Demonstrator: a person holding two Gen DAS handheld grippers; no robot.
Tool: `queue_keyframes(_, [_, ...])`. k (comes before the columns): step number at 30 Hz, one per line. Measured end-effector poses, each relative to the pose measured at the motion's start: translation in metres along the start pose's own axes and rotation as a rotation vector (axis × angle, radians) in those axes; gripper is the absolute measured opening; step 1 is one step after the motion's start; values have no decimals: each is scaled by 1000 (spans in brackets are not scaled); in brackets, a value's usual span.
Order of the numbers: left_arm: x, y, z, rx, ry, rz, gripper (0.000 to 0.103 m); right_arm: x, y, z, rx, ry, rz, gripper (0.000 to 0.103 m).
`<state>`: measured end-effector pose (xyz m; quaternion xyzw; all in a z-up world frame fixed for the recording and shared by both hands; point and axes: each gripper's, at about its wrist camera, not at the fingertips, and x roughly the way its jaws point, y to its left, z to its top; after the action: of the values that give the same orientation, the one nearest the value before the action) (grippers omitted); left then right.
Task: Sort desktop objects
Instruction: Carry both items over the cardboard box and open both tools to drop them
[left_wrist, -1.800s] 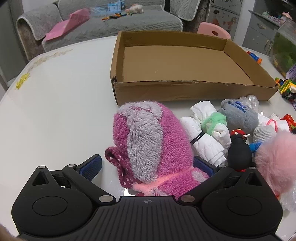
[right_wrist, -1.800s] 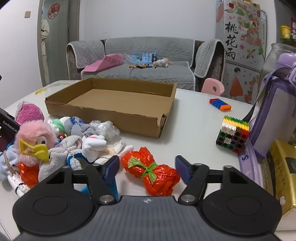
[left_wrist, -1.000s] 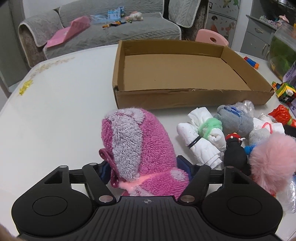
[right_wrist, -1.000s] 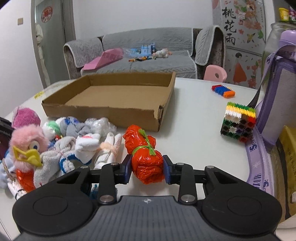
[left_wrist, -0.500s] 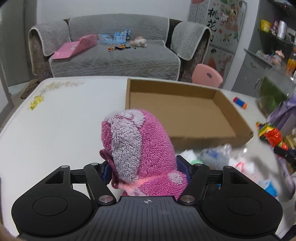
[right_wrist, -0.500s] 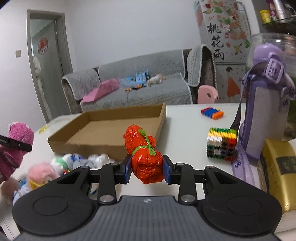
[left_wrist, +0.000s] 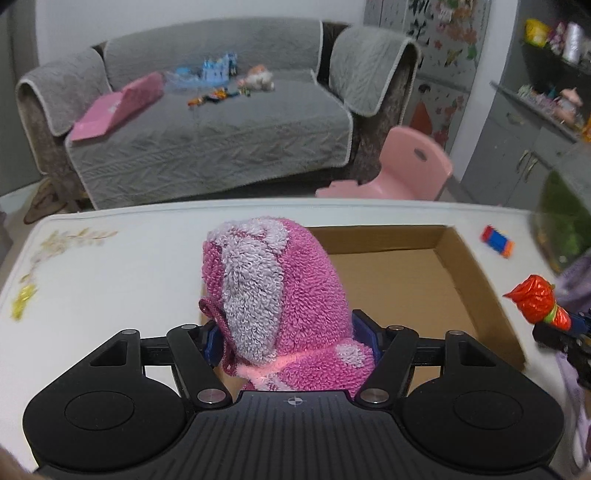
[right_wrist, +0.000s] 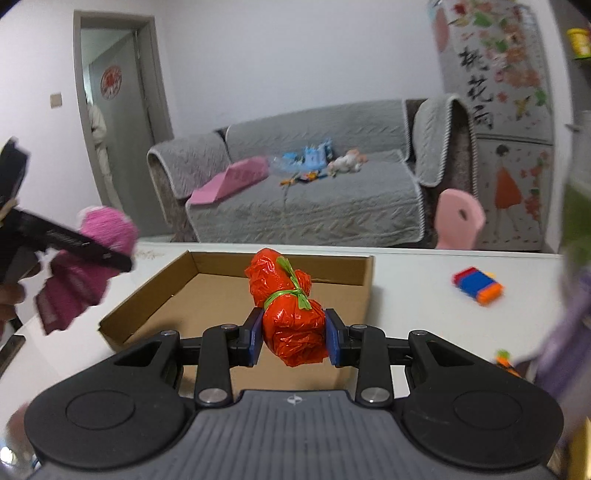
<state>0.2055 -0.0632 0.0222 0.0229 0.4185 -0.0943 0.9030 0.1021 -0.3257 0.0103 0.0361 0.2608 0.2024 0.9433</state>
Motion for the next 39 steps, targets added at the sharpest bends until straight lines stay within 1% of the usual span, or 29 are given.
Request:
queue_keyframes(3, [41,-1,4,15,72,19,72,32,1,0,-16,60,9,31])
queue_keyframes(5, [58,1,-5,26,118,33,72,51,-4,-5,-36,107,8,31])
queue_keyframes(7, [69,4,-15,22,162,35,73,63,-4,-11,-63,155,1,31])
queue_keyframes(10, [74,11,-36,-1,223,16,74,68,-3,-23,-84,214,-2,31])
queue_keyframes(13, [63,6,-55,35,222,35,76,55,-4,-35,-111,234,12,31])
queue_keyframes(17, [48,1,-75,51,232,38,77,33,7,-49,-150,248,9,31])
queue_keyframes(22, [37,1,-85,48,233,40,77,12,13,-60,-169,256,17,31])
queue_keyframes(26, [36,0,-78,27,236,34,78,24,17,-50,-166,250,13,31])
queue_keyframes(27, [32,1,-76,17,229,30,78,23,17,-47,-170,237,4,37])
queue_keyframes(29, [20,5,-71,-1,208,13,83,20,16,-38,-176,191,-14,42])
queue_keyframes(30, [12,6,-70,-6,191,5,92,14,15,-34,-169,163,-10,54])
queue_keyframes(31, [4,7,-67,-7,169,3,95,5,14,-30,-160,129,-5,67])
queue_keyframes(32, [-8,6,-65,-1,140,7,95,-3,14,-28,-160,103,-5,69])
queue_keyframes(33, [-20,6,-64,9,114,8,96,-12,14,-25,-163,83,-12,69])
queue_keyframes(36, [-57,8,-68,13,54,6,101,-39,17,-18,-166,43,-15,69])
queue_keyframes(37, [-71,10,-72,17,28,-4,103,-50,19,-18,-168,26,-12,69])
queue_keyframes(39, [-99,15,-87,25,-12,7,103,-69,19,-22,-167,-1,-2,71])
